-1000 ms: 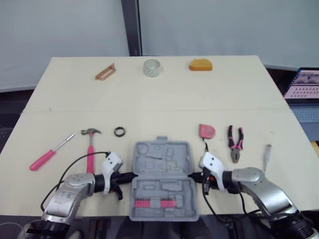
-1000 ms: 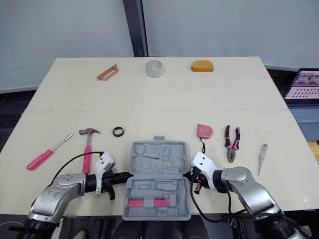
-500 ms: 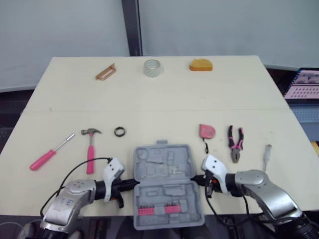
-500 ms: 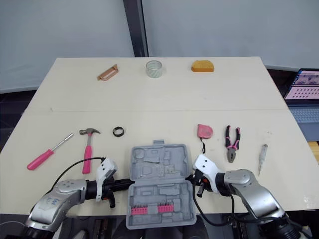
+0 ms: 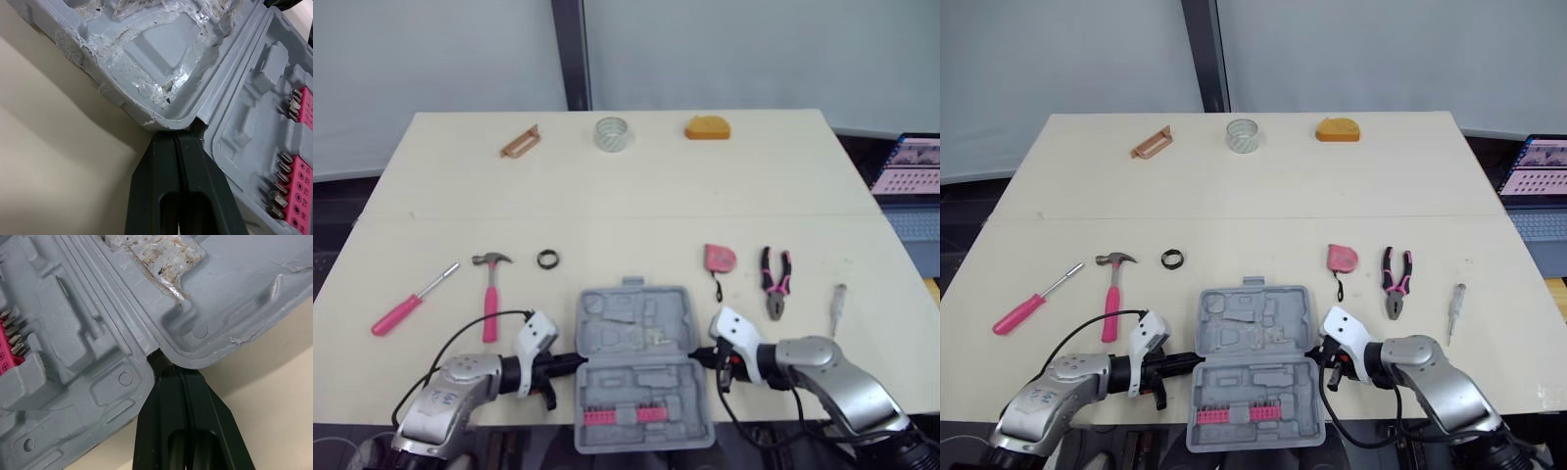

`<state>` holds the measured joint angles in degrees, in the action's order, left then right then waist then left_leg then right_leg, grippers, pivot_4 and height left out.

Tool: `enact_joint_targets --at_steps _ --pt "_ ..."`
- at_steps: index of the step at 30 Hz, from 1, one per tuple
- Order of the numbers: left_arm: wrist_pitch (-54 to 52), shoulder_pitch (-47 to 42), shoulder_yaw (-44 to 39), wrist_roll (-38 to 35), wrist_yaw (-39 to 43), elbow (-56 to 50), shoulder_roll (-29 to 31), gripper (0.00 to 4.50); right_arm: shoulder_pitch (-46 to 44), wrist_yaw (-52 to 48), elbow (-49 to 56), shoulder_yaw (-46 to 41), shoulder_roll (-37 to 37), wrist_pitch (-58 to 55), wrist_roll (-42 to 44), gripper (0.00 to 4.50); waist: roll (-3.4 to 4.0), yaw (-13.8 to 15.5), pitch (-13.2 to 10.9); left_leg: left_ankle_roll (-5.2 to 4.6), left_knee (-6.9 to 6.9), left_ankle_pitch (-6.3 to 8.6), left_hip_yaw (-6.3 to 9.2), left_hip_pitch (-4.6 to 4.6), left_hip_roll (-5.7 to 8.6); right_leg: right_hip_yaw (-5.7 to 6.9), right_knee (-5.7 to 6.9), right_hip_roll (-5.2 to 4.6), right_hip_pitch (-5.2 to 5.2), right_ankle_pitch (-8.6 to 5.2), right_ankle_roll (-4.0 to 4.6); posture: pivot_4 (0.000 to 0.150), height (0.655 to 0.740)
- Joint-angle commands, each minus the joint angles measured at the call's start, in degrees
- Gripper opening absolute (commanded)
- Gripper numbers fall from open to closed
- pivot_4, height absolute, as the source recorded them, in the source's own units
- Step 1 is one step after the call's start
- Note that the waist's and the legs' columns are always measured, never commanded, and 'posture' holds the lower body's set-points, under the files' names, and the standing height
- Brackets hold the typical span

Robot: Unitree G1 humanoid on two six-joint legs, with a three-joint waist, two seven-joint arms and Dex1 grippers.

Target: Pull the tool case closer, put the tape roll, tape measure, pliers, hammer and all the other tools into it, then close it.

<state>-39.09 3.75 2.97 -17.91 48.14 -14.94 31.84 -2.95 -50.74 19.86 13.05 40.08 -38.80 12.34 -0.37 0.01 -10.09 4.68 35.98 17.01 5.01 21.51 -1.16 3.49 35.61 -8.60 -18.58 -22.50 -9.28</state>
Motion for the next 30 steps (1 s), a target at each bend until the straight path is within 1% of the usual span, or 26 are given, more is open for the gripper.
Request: enact_joint_targets --at_steps 1,7,11,17,23,27,30 --pt "0.08 -0.14 0.82 -1.14 0.05 -0.68 0.05 0.04 0.48 -0.64 2.61 -0.5 0.28 0.38 1.58 0.0 0.0 0.01 0.0 0.0 0.0 0.0 0.0 0.0 0.0 0.0 0.0 0.0 0.0 0.0 0.0 0.15 0.74" --pt "0.16 -0.61 0.14 -1.15 -0.11 -0.13 0.19 0.04 0.59 -0.73 2.28 -0.74 0.56 0.6 1.54 0.0 0.0 0.02 0.0 0.0 0.0 0.0 0.0 0.0 0.0 0.0 0.0 0.0 0.0 0.0 0.0 0.15 0.74" --pt "0.05 -1.3 -1.83 -1.57 -0.1 0.27 1.05 0.04 0.7 -0.66 1.61 -1.7 1.3 0.99 1.64 0.0 0.0 0.02 0.0 0.0 0.0 0.0 0.0 0.0 0.0 0.0 0.0 0.0 0.0 0.0 0.0 0.15 0.74" --pt "-0.3 -2.48 -5.54 -3.35 1.17 1.37 4.29 0.04 1.51 -1.47 0.83 -3.89 3.75 2.08 2.49 0.0 0.0 -0.05 0.0 0.0 -0.01 0.0 0.0 0.0 0.0 0.0 -0.01 0.0 0.0 0.0 0.0 0.15 0.74" --pt "-1.9 0.49 -8.2 -6.5 1.81 -2.13 6.53 0.04 3.31 -2.59 2.6 -6.42 6.5 2.06 3.91 0.0 -0.01 -0.04 0.0 0.0 -0.03 0.0 -0.01 0.0 0.0 0.0 -0.03 0.0 0.0 0.0 0.0 0.15 0.74" --pt "-4.09 4.17 -17.18 -13.67 2.2 -7.41 7.05 0.04 5.35 -3.76 7.19 -11.27 9.56 -0.46 7.52 0.0 -0.01 -0.05 -0.01 0.01 -0.04 0.01 -0.04 0.0 -0.04 0.0 -0.02 0.0 -0.01 0.0 0.0 0.15 0.74" --pt "-3.39 7.3 -22.16 -15.85 2.49 -10.45 7.92 0.04 6.72 -4.27 9.68 -14.22 11.17 -2.06 10.14 0.0 -0.01 0.07 -0.01 0.01 -0.02 0.01 -0.06 0.0 -0.05 0.01 -0.06 0.01 0.03 0.0 0.0 0.15 0.74"
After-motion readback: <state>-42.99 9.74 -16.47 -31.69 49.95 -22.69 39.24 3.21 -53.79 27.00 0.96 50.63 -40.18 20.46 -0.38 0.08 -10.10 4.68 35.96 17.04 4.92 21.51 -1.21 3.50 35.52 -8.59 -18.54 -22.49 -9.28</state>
